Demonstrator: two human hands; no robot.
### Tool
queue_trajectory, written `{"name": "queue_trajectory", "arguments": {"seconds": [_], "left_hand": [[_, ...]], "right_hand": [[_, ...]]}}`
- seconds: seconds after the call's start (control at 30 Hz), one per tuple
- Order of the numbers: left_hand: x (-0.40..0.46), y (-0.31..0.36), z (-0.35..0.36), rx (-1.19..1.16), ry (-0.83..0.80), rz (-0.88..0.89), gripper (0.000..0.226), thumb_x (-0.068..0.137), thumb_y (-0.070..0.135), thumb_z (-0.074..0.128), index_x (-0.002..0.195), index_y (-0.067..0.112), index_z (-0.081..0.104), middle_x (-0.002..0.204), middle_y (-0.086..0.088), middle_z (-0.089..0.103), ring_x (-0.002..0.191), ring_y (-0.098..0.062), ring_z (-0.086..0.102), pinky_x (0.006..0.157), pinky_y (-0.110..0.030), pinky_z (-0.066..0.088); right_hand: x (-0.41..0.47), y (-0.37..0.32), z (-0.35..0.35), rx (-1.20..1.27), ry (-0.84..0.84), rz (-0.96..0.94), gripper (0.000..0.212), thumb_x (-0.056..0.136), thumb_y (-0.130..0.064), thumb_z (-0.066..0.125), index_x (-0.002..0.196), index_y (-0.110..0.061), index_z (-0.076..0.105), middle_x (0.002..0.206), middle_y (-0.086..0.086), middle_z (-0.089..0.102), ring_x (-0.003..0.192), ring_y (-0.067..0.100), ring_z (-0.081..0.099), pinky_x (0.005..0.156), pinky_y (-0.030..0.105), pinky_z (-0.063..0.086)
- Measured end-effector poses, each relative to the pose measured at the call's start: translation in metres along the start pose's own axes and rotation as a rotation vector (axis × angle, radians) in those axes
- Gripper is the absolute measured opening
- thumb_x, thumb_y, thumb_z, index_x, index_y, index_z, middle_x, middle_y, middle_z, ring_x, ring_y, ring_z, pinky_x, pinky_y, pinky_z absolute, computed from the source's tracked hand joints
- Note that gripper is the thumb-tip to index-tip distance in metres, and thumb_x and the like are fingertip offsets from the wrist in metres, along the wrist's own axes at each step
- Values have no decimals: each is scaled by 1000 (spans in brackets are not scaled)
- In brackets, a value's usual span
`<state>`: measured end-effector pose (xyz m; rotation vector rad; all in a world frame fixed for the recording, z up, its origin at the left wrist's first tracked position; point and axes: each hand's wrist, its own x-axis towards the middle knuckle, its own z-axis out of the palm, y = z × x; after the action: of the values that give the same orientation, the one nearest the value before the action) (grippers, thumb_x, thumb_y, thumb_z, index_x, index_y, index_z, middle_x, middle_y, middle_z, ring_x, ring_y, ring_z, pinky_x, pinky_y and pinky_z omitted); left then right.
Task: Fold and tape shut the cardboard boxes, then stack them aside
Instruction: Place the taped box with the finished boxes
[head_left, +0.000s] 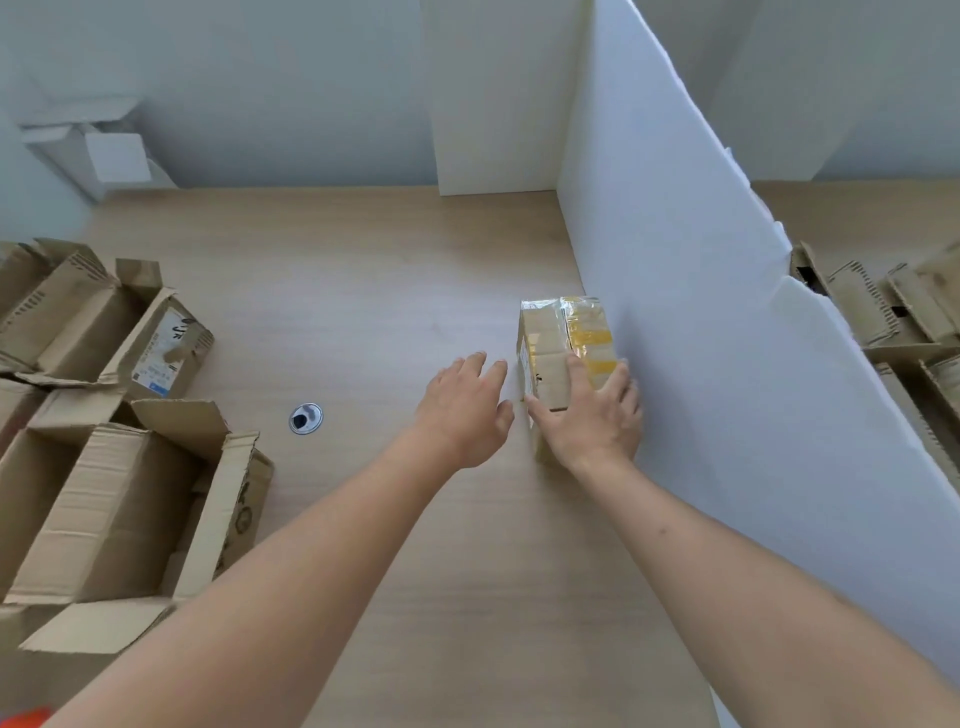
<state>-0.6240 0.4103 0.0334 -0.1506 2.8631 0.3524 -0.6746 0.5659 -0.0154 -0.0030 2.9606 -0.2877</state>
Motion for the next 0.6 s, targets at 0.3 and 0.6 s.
{"name": "queue_trajectory", "arguments": {"seconds": [0.3,0.6], "left_hand": [[34,-9,11,-13,17,-2,53,104,35,43,152,12,37,160,-15,31,145,-33,31,117,-44,28],[30,-8,-2,5,55,-22,53,104,35,44,152,13,38,159,-14,33,143,-32,33,116,-44,28]], "right_hand": [[52,-3,13,-65,-35,-153,90,93,-79,33,162,-23,22,171,10,4,158,31,1,128,45,7],[63,-5,17,-59,-21,-157,90,94,-79,26,162,-21,15,171,12,3,158,32,-1,128,46,3]]}}
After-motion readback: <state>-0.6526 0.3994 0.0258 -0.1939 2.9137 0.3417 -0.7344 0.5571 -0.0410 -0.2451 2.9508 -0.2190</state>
